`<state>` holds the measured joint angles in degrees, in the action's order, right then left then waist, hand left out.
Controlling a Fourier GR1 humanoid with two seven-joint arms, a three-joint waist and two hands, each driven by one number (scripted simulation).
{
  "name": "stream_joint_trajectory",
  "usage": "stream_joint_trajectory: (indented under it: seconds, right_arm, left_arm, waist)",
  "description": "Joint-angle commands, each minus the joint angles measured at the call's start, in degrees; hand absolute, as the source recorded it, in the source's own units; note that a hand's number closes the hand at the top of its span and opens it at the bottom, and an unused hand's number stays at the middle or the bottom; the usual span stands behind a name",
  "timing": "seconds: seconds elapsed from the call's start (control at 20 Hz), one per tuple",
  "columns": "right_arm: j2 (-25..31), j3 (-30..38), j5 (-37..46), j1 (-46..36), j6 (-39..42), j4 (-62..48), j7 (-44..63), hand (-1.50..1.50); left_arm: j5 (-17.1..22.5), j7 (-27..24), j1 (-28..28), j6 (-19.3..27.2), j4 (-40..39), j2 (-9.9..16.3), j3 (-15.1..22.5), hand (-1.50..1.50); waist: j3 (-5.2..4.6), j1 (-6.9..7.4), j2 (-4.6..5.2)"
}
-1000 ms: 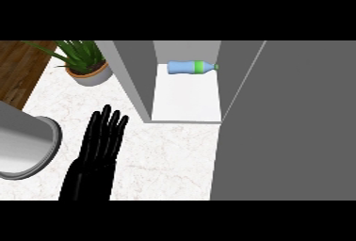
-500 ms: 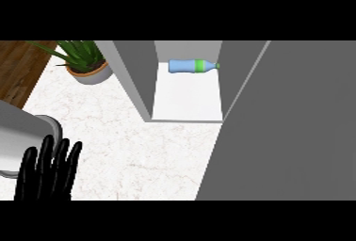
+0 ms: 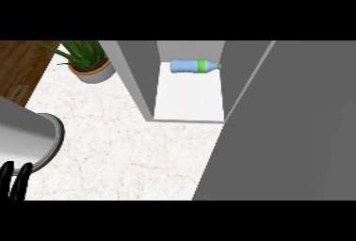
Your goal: Pick up the bottled water, place it into the cabinet and close the cabinet
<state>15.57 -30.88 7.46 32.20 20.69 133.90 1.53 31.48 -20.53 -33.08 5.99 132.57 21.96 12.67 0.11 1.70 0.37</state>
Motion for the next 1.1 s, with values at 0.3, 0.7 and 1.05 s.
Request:
stream_joint_trajectory:
  seconds: [0.3, 0.7, 1.05]
  right_arm:
    - [-11.72, -11.69, -3.68, -7.4, -1.74, -1.13, 9.44, 1.5]
    - [-15.37, -9.8, -9.12, -25.87, -12.17, -10.55, 17.69, 1.5]
    - [-15.53, -2.21, -19.47, -44.06, -22.99, -20.06, 20.64, 1.5]
  left_arm:
    - [6.66, -2.98, -6.94, -9.67, 0.67, 3.07, -7.08, -1.5]
    - [12.19, -5.17, -12.11, -16.68, -0.94, 3.93, -13.57, -1.5]
    - [19.59, -7.16, -19.56, -26.99, -2.68, 4.16, -23.25, -1.5]
  waist:
    - [-0.37, 2.02, -0.24]
    - [-0.24, 1.77, -0.13]
    - [-0.16, 0.92, -0.38]
